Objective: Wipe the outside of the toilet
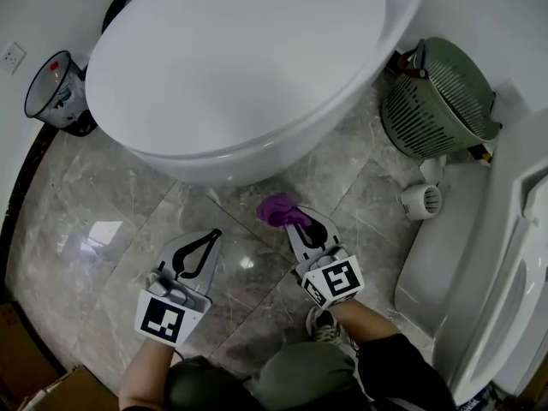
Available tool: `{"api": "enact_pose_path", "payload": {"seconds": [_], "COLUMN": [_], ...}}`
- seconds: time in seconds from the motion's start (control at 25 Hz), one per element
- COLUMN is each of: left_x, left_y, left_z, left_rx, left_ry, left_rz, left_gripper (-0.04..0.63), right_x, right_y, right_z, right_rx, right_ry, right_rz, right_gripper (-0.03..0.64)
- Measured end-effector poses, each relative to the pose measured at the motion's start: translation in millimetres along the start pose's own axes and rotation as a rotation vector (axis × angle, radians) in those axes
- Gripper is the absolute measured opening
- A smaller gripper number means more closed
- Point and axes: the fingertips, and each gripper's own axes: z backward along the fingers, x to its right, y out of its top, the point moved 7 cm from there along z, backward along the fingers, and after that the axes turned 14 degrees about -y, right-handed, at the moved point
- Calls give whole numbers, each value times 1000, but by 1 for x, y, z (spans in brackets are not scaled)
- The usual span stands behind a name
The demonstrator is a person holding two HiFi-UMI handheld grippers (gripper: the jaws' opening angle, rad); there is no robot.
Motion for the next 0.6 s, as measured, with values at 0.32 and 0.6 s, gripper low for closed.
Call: {"api": "enact_pose_path", "payload": {"seconds": [0.32, 0.6], "left_x": [1, 6], "left_y": [1, 1], "left_z": [5, -5], "left_rx": [2, -7], "left_ry": [14, 1], "left_rz": [-8, -5], "left_gripper": [3, 3], "right_x": [-43, -21], "right_y": [-23, -27], "right_z": [-32, -48], "right_rx": [-25, -34], "right_ry": [39, -33], "right_rz": [12, 15], "right_gripper": [48, 48]}}
